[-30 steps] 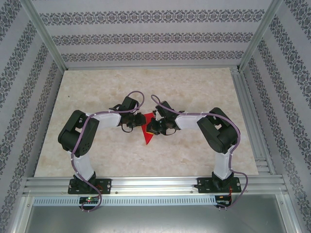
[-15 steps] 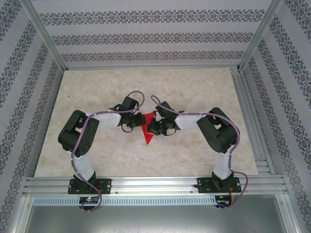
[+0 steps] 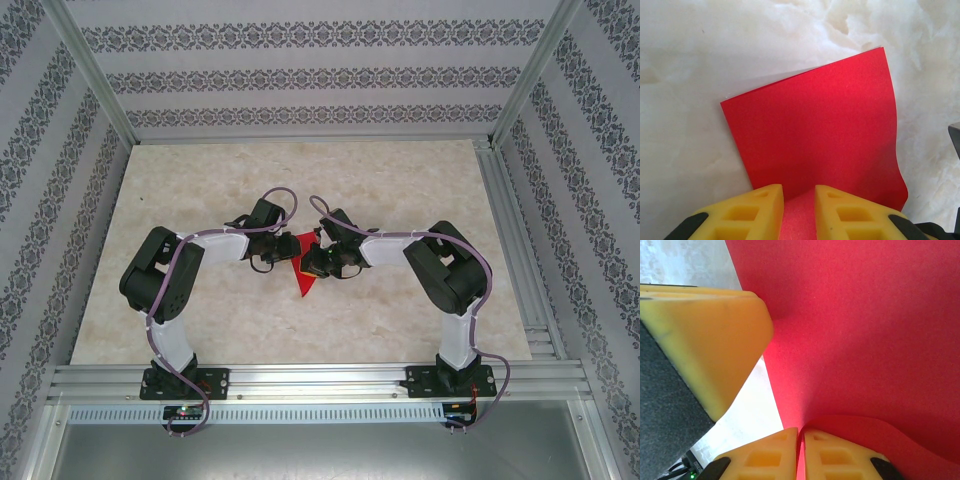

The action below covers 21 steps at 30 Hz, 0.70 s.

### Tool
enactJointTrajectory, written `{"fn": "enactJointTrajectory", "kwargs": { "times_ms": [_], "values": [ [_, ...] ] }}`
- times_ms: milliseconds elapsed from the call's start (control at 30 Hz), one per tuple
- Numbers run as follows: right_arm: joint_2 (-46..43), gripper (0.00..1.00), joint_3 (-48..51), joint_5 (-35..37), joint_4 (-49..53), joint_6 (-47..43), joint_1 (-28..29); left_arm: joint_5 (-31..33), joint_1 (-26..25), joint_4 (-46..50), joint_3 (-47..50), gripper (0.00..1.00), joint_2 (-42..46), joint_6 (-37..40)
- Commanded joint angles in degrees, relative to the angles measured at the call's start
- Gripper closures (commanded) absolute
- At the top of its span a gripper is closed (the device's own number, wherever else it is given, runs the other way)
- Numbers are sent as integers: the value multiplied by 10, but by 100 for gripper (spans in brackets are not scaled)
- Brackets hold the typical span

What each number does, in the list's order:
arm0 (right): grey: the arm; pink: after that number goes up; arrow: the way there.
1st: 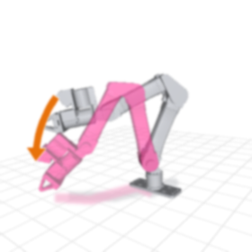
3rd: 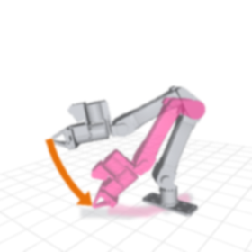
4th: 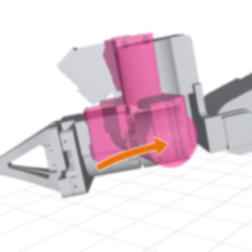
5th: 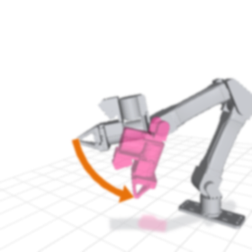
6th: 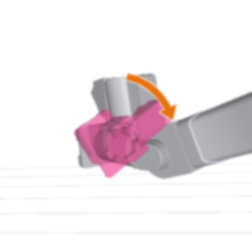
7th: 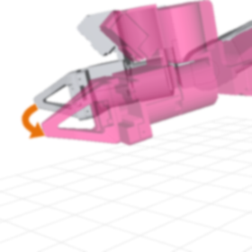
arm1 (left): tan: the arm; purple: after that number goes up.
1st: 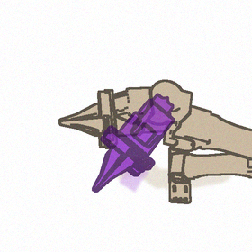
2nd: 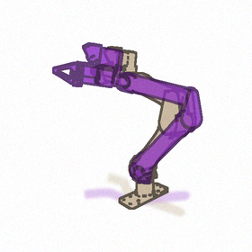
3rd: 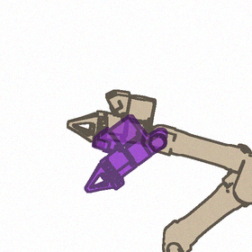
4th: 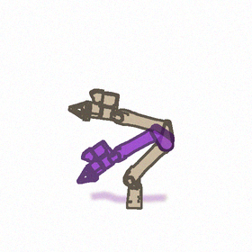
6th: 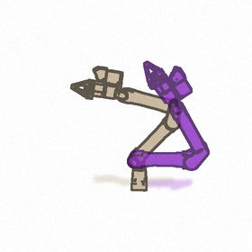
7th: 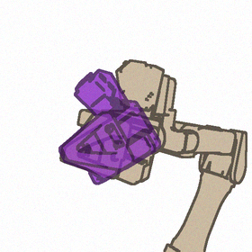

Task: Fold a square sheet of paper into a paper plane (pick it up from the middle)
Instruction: Third fold the triangle at the center of the table.

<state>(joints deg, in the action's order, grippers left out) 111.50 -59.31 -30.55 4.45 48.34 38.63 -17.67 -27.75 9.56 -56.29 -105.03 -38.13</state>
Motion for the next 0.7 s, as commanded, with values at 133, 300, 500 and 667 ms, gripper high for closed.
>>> {"fn": "enactJointTrajectory", "kwargs": {
  "times_ms": [133,300,500,667],
  "values": [
    [20,87,-6,4,-14,1,1,-2,4,17,15,74,-20,9],
    [26,82,-6,5,-8,-1,1,-4,4,21,14,74,-9,3],
    [29,73,1,7,-2,-7,2,14,10,30,21,73,45,-21],
    [23,65,5,10,-3,-10,2,36,28,43,41,72,93,-28]
  ]
}}
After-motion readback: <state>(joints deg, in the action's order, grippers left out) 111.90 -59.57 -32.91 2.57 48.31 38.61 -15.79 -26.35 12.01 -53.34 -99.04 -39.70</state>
